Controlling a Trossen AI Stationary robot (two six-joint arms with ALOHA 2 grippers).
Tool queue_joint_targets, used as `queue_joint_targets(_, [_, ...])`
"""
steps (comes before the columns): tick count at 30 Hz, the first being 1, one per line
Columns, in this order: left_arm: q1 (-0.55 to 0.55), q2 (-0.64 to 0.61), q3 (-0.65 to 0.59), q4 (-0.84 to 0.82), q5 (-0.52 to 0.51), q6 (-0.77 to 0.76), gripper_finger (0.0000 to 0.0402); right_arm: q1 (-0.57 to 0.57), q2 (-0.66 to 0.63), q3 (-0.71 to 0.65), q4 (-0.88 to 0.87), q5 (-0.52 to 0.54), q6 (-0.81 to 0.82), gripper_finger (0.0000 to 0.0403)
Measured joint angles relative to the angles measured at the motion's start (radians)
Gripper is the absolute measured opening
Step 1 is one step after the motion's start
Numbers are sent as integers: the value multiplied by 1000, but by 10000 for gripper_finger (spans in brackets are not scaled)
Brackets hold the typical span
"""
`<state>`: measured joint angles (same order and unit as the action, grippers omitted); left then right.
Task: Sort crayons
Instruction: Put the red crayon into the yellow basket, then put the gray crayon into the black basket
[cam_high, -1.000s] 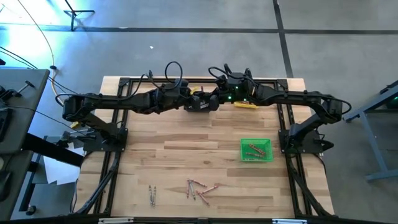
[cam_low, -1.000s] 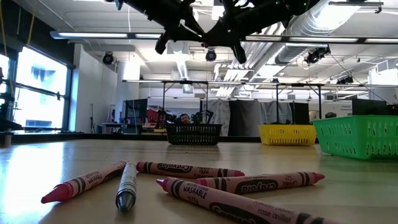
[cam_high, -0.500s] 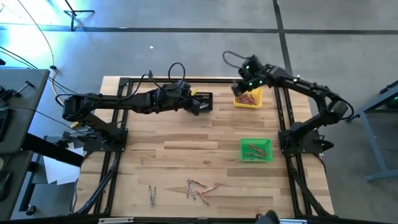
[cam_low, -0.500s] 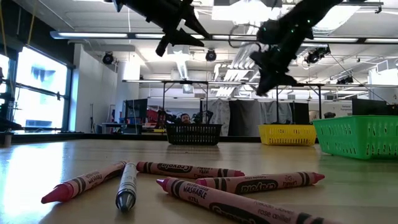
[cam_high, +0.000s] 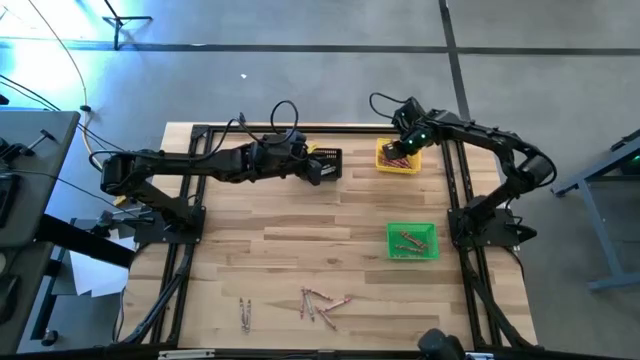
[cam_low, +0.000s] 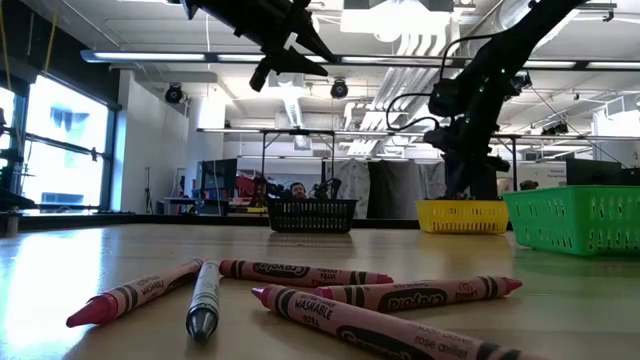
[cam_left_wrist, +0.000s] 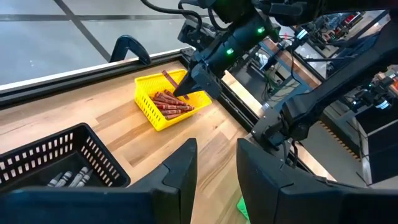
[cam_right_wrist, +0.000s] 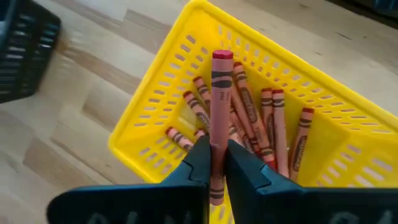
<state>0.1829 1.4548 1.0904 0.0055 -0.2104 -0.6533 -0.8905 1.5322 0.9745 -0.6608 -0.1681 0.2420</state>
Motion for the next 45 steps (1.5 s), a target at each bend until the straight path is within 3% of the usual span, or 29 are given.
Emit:
queue_joint_targets(7, [0, 0, 0, -25, 2, -21, 97, 0, 0, 8, -3, 6, -15, 115])
queue_joint_targets(10, [0, 0, 0, -85, 68, -61, 97, 0, -5, 41, -47, -20, -16, 144])
queue_joint_targets(15, [-1, 0, 0, -290, 239, -136, 97, 18, -58, 128, -168, -192, -84, 153])
queue_joint_targets(20, [-41, 0, 0, -475, 285, -212, 97, 114, -167, 158, -181, -328, -89, 138])
queue_joint_targets(25, [-225, 0, 0, -666, 289, -408, 97, 274, -289, 158, -227, -349, -86, 129])
queue_joint_targets(29, [-448, 0, 0, -735, 275, -688, 97, 388, -367, 158, -237, -291, -65, 129])
queue_joint_targets(36, [-810, 67, 1, -698, 50, -1283, 97, 569, -436, 158, -235, -62, 65, 129])
queue_joint_targets(40, [-930, 171, 0, -662, 58, -1472, 97, 658, -435, 158, -224, 16, 128, 129])
queue_joint_targets(45, [-1002, 268, 1, -625, 52, -1575, 97, 746, -432, 158, -183, 45, 244, 129])
